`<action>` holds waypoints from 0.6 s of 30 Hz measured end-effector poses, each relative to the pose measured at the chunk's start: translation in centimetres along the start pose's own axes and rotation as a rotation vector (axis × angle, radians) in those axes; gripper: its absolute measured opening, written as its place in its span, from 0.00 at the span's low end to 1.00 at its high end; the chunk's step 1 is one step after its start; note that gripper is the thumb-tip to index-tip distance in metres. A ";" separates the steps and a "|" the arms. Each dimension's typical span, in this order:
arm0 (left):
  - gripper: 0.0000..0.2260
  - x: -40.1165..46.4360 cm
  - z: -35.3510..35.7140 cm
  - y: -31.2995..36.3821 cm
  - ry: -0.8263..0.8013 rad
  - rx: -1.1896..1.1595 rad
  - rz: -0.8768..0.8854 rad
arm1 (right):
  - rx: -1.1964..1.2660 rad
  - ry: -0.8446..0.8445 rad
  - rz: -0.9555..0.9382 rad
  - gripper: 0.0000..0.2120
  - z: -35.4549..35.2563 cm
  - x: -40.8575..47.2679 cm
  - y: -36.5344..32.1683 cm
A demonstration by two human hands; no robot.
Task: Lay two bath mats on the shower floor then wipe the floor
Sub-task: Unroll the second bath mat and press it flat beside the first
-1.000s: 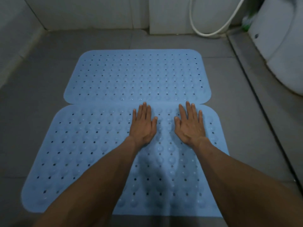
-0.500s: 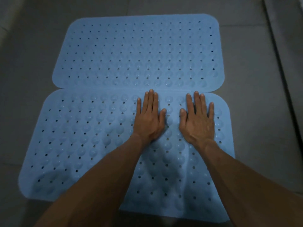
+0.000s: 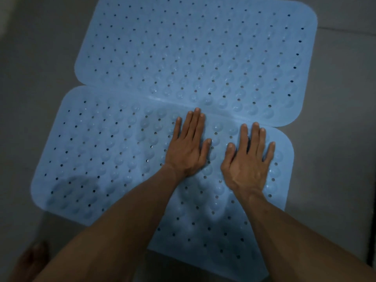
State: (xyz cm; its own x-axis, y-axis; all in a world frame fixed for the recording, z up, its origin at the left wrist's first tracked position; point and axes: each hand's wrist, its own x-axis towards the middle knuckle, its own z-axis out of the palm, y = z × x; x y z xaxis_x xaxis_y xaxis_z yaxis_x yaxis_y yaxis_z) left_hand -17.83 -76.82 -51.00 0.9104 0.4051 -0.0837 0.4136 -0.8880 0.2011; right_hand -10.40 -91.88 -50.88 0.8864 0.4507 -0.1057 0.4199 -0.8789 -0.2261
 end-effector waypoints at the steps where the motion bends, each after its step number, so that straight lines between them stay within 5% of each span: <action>1: 0.30 0.0 0.0 0.0 -0.004 0.001 0.001 | -0.001 -0.003 0.008 0.29 0.0 -0.1 0.0; 18: 0.30 -0.3 0.5 -0.5 0.006 -0.031 0.015 | -0.021 0.066 -0.006 0.29 0.3 -0.5 -0.2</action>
State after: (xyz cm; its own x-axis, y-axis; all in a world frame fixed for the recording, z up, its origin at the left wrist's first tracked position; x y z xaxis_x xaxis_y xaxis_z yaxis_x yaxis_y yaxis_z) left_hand -18.32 -76.58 -51.57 0.9165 0.3930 -0.0744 0.3992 -0.8870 0.2322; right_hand -10.96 -91.90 -51.08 0.8945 0.4453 -0.0401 0.4286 -0.8796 -0.2063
